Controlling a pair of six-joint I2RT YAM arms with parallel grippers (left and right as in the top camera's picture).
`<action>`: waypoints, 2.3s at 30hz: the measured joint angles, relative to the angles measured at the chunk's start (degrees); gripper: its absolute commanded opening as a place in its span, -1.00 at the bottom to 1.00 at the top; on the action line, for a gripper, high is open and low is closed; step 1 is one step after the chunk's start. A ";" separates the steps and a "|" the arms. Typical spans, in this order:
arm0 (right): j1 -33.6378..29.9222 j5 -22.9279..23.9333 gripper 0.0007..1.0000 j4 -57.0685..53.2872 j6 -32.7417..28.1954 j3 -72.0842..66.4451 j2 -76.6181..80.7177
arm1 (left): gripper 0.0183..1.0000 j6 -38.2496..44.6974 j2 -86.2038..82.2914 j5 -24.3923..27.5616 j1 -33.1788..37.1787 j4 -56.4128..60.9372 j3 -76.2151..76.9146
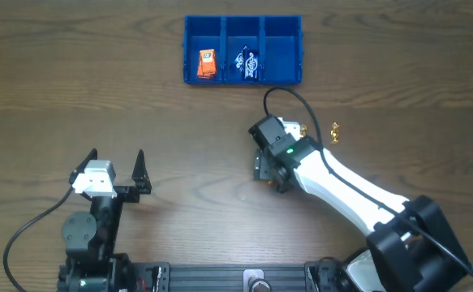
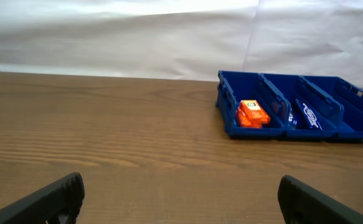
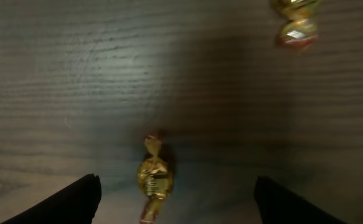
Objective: Sort Candies Into Trays
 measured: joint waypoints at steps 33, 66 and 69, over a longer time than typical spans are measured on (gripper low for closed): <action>2.80 -0.66 0.12 3.41 1.40 0.00 6.62 | 0.99 0.00 0.00 0.00 0.00 0.00 0.00; 2.78 1.68 -0.68 -4.17 0.79 3.85 -4.94 | 1.00 0.00 0.00 0.00 0.00 -0.02 0.00; 1.18 6.05 -0.71 -8.90 -1.68 14.36 -9.70 | 1.00 0.00 0.00 -0.02 0.00 0.02 0.00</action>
